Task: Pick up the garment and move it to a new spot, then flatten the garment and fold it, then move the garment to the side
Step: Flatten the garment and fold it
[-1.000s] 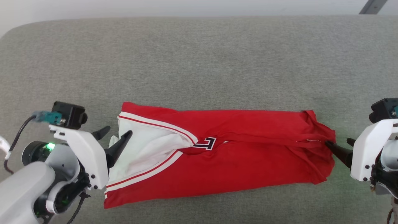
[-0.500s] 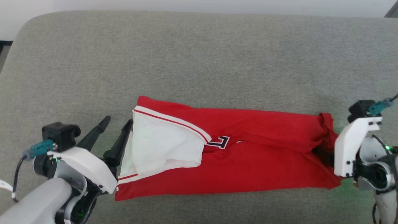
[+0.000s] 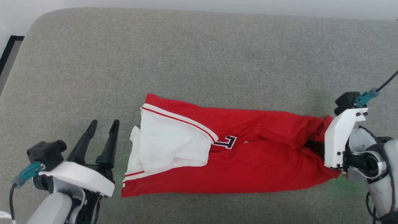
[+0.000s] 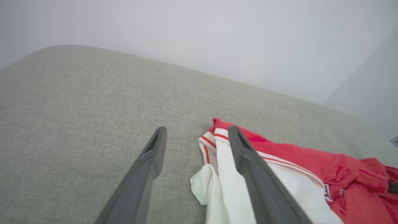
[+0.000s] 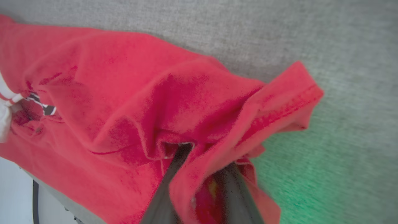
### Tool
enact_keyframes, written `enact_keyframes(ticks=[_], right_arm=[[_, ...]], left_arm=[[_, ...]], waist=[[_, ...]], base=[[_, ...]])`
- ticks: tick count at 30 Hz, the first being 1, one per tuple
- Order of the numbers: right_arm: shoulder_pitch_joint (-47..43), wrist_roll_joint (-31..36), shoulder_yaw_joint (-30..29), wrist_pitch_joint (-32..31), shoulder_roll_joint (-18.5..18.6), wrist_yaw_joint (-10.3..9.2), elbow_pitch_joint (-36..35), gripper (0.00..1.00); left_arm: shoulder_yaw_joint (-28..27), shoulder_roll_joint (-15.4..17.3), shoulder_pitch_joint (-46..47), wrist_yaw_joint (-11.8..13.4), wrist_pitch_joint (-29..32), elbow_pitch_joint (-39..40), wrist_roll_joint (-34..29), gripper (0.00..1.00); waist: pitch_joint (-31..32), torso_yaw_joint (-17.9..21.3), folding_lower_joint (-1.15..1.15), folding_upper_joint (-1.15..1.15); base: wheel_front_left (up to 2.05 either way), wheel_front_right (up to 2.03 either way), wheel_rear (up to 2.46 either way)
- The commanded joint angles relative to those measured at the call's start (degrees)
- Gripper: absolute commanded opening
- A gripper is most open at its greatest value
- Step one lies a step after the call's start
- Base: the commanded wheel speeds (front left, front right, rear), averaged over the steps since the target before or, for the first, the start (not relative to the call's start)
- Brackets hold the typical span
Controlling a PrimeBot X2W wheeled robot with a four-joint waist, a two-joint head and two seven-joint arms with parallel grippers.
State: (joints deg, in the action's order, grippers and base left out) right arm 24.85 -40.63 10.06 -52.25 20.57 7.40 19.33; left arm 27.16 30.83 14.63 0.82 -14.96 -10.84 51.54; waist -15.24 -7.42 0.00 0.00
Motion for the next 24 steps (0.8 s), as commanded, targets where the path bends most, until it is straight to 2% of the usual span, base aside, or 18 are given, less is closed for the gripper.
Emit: enact_keyframes(ticks=[1,6,10,17,24], right_arm=[[-1.4,-1.3,2.2,-0.2,-1.7,0.15,1.8,0.0],[0.1,-3.4,1.1,1.5,0.4,0.08,2.9,0.0],[0.6,-4.2,-2.4,3.5,4.3,-0.08,4.4,0.0],[-0.1,-4.0,-7.5,5.5,7.7,-0.05,6.4,0.0],[1.3,-0.9,-14.1,7.4,11.6,0.06,10.6,0.0]], left_arm=[[-2.8,-1.6,-1.7,-1.6,-0.3,0.0,-2.3,1.0],[-11.8,-7.6,-6.4,-5.8,-0.3,-0.7,-9.8,1.0],[-19.1,-13.0,-9.3,-7.8,-0.3,-0.2,-15.5,1.0],[-23.2,-16.5,-11.7,-8.3,-0.3,1.9,-18.9,1.0],[-24.1,-17.3,-13.2,-8.3,-0.3,4.5,-19.2,1.0]], waist=[[0.1,0.0,0.0,0.0],[0.3,0.0,0.0,0.0],[0.7,0.2,0.0,0.0],[1.3,0.9,0.0,0.0],[1.6,2.2,0.0,0.0]], base=[[0.0,0.0,0.0],[0.0,0.0,0.0],[0.0,0.0,0.0],[0.0,0.0,0.0],[0.0,0.0,0.0]])
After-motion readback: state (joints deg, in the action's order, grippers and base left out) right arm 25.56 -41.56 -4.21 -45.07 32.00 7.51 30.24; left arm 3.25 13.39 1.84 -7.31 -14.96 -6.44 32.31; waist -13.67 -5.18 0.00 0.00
